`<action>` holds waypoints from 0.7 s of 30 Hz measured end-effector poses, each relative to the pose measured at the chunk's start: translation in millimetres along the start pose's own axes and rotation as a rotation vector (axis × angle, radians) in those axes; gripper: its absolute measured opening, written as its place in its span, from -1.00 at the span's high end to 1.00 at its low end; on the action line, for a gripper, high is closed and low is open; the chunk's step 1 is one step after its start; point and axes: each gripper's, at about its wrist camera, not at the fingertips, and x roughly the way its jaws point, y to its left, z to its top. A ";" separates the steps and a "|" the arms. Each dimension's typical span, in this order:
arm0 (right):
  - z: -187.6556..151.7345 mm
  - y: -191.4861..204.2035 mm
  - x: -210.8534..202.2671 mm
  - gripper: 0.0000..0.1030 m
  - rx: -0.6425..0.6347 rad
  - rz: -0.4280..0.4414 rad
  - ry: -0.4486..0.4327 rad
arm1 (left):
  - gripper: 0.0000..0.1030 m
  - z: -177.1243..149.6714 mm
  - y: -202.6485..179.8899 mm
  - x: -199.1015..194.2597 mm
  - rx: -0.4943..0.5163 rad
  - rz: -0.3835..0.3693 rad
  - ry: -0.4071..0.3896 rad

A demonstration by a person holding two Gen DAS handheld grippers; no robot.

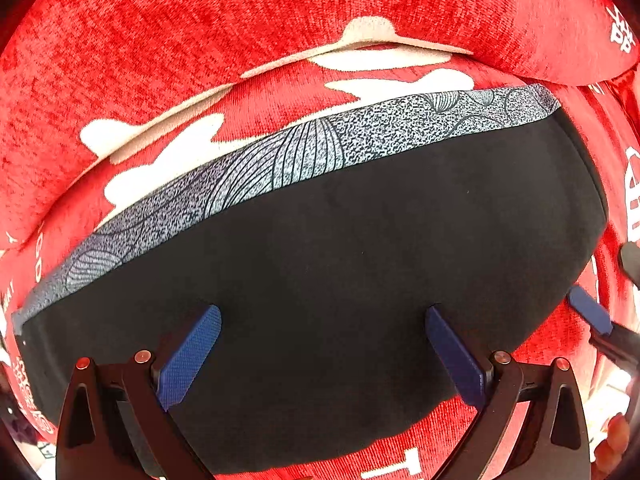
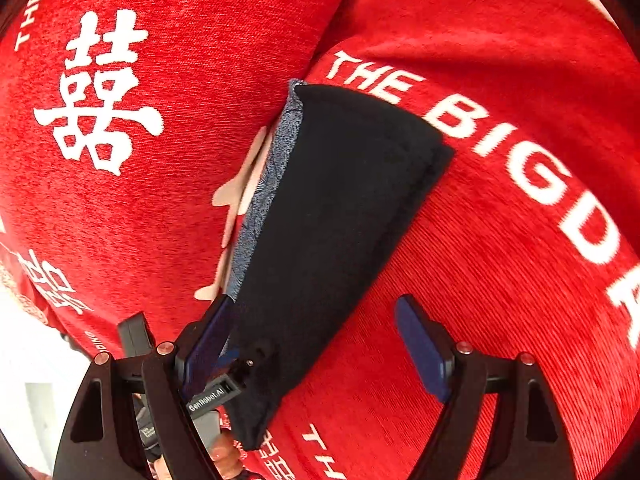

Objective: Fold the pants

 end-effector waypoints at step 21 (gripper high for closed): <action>37.0 -6.4 12.9 0.73 0.159 0.213 -0.045 | -0.23 22.0 11.8 -23.5 -0.073 -0.010 -0.089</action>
